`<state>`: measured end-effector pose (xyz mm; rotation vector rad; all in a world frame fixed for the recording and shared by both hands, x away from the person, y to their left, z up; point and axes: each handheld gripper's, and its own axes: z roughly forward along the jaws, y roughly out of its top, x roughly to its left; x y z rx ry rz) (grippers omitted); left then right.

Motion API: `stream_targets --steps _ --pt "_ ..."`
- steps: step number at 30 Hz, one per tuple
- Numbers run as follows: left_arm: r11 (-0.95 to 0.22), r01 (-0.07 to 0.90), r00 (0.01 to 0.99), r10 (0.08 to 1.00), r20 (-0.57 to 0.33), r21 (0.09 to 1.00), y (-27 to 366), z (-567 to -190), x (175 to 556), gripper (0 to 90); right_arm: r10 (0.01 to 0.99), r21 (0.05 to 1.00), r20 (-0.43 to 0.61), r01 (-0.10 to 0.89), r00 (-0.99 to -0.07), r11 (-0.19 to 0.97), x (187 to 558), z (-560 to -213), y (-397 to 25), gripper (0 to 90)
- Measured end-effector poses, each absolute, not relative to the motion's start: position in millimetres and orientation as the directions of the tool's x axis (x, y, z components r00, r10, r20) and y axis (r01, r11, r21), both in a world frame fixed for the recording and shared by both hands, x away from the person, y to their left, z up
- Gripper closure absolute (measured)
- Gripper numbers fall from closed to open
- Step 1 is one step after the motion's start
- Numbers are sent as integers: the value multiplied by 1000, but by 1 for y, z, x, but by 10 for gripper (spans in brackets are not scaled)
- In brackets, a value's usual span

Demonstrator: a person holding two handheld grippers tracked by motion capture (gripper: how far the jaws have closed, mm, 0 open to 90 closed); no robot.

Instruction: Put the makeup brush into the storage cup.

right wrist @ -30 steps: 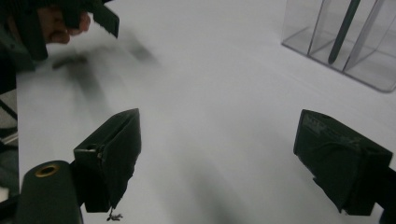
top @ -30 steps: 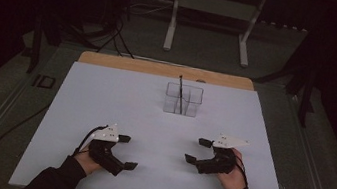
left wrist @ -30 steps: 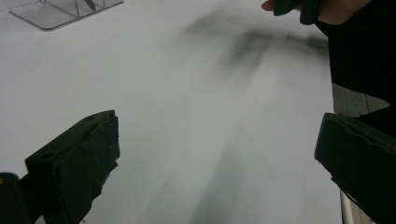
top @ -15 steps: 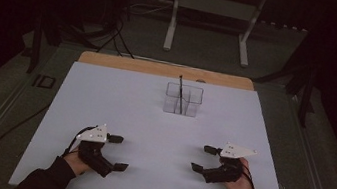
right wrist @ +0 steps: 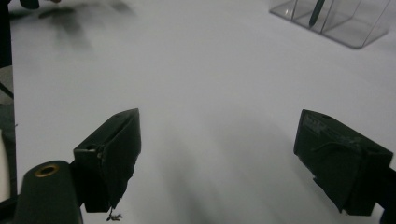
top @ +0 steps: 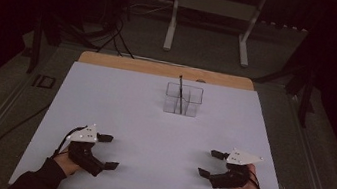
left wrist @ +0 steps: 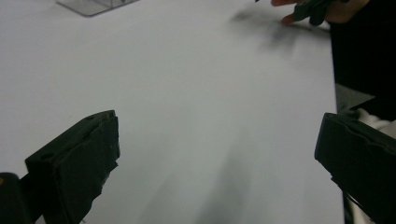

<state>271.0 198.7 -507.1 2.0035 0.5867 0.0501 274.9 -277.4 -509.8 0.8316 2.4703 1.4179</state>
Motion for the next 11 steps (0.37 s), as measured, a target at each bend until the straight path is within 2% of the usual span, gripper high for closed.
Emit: stream_targets --steps 11 --pt "-390 382 884 417 -209 838 201 -508 270 14 539 828 116 381 -834 411 275 -513 -278 148"
